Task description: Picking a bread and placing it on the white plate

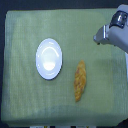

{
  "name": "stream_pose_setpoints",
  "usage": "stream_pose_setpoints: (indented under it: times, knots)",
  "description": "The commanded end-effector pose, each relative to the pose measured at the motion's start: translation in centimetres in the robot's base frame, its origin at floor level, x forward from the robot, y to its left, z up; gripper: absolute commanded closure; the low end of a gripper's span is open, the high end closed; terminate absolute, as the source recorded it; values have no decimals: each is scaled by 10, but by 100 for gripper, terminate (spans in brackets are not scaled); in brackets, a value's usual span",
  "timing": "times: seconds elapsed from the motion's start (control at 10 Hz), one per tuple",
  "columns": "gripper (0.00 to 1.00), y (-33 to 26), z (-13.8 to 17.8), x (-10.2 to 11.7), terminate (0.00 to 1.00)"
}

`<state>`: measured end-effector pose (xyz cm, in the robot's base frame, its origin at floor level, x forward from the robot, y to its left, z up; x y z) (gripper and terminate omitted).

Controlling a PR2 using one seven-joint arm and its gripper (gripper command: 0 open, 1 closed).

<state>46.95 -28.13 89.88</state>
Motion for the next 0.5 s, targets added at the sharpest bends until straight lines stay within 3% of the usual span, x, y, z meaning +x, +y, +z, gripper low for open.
stream_pose_setpoints:
  times: [0.0, 0.4]
  knots:
    - [0, 1, -1, 0, 0]
    - [0, 22, -30, -16, 0]
